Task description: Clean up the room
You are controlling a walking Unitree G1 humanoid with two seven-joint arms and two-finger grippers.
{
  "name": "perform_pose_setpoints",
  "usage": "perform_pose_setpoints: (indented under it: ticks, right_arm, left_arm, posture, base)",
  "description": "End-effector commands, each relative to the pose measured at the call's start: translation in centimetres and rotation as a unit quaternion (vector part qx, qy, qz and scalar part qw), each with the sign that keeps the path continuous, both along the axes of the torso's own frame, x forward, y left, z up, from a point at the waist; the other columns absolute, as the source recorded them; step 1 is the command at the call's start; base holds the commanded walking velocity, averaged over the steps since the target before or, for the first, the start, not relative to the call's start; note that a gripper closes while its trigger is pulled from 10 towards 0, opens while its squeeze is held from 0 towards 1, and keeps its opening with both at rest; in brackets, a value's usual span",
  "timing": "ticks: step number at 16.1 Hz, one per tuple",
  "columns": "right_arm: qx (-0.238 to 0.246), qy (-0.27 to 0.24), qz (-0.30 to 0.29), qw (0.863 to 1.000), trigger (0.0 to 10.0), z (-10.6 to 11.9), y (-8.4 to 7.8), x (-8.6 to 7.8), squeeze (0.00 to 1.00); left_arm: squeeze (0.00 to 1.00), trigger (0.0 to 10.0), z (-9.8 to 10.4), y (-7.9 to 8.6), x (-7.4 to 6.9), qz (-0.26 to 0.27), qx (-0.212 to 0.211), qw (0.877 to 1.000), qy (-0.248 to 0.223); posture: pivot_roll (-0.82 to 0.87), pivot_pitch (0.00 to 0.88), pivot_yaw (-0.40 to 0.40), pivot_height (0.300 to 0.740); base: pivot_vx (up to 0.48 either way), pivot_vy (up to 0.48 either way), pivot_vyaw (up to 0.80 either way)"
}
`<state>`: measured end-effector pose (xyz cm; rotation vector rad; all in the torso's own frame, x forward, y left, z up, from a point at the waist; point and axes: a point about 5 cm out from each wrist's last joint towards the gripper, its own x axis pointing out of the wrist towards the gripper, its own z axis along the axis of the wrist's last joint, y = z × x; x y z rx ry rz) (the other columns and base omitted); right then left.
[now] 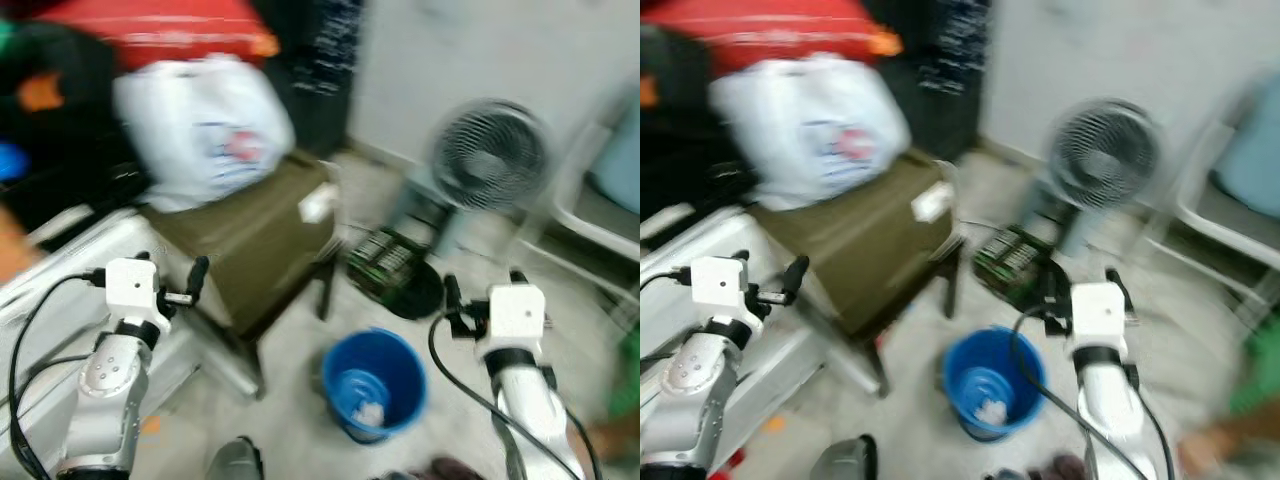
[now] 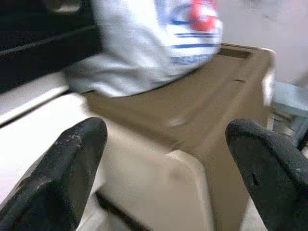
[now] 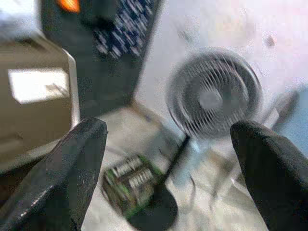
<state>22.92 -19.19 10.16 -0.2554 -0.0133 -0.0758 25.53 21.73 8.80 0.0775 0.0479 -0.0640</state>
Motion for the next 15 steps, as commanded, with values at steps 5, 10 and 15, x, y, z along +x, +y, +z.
perform_pose_setpoints:
  ticks: [5, 10, 15]
  right_arm:
    - [-0.017, 0.014, 0.009, 1.000, 10.0, 0.0, 0.1, -0.3, 0.00]
    - [-0.015, 0.007, 0.003, 1.000, 10.0, 0.4, 0.1, 0.3, 0.00]
    - [-0.016, 0.009, -0.002, 1.000, 10.0, 0.2, -0.2, 0.5, 0.00]
  left_arm:
    - [0.00, 10.0, -0.2, -0.1, -0.8, 0.006, 0.006, 1.000, -0.003]
    - [0.00, 10.0, -0.3, -0.2, -1.7, -0.004, 0.019, 1.000, 0.006]
    - [0.00, 10.0, -0.4, -0.7, -2.9, -0.042, 0.028, 0.999, 0.016]
  posture:
    - [-0.09, 0.025, -0.021, 0.740]
    - [-0.09, 0.054, -0.012, 0.740]
    - [-0.08, 0.042, -0.018, 0.740]
  base:
    - [0.000, 0.000, 0.80]
    - [0.000, 0.000, 0.80]
    - [0.000, 0.000, 0.72]
